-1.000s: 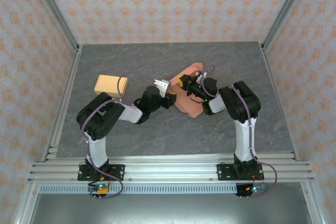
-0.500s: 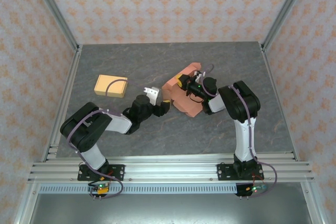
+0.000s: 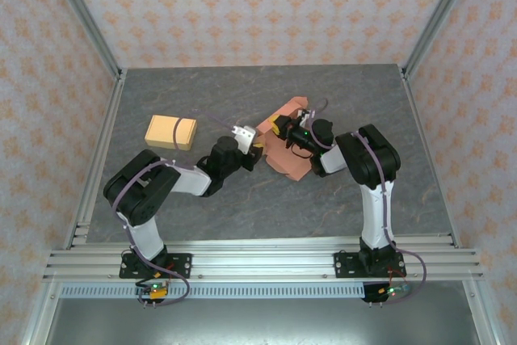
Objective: Fold the paper box
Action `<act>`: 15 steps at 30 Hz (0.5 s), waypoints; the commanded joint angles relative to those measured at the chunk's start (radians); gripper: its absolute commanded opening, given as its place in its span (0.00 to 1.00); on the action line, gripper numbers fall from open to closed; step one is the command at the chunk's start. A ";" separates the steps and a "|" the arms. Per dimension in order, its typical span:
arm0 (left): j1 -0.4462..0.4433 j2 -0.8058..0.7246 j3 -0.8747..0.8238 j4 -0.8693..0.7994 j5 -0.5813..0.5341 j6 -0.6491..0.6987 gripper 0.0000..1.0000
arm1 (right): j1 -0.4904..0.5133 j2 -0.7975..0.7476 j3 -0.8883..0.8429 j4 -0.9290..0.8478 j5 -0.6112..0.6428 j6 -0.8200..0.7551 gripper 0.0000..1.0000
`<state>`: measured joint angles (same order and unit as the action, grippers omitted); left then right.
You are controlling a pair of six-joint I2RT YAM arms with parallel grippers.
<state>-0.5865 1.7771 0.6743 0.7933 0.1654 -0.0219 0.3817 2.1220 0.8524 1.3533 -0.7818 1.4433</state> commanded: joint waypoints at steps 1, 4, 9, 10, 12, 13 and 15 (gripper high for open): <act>0.004 0.029 0.039 -0.025 0.030 0.037 0.32 | 0.010 0.012 0.022 0.048 -0.024 -0.002 0.00; 0.003 0.059 0.069 -0.048 0.019 0.010 0.32 | 0.014 0.017 0.024 0.048 -0.023 -0.002 0.00; -0.002 0.088 0.086 -0.008 0.050 -0.047 0.40 | 0.019 0.015 0.020 0.048 -0.014 -0.006 0.00; -0.002 0.086 0.086 -0.008 0.057 -0.054 0.42 | 0.020 0.016 0.020 0.048 -0.012 -0.005 0.00; -0.005 0.072 0.075 -0.012 0.060 -0.060 0.48 | 0.020 0.016 0.019 0.048 -0.008 -0.007 0.00; -0.007 0.068 0.069 -0.017 0.060 -0.056 0.50 | 0.020 0.014 0.018 0.048 -0.004 -0.006 0.00; -0.009 0.064 0.068 -0.044 0.060 -0.047 0.51 | 0.020 0.015 0.014 0.048 -0.002 -0.008 0.00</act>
<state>-0.5880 1.8526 0.7383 0.7692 0.2050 -0.0628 0.3859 2.1326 0.8532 1.3540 -0.7673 1.4425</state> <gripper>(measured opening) 0.507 0.045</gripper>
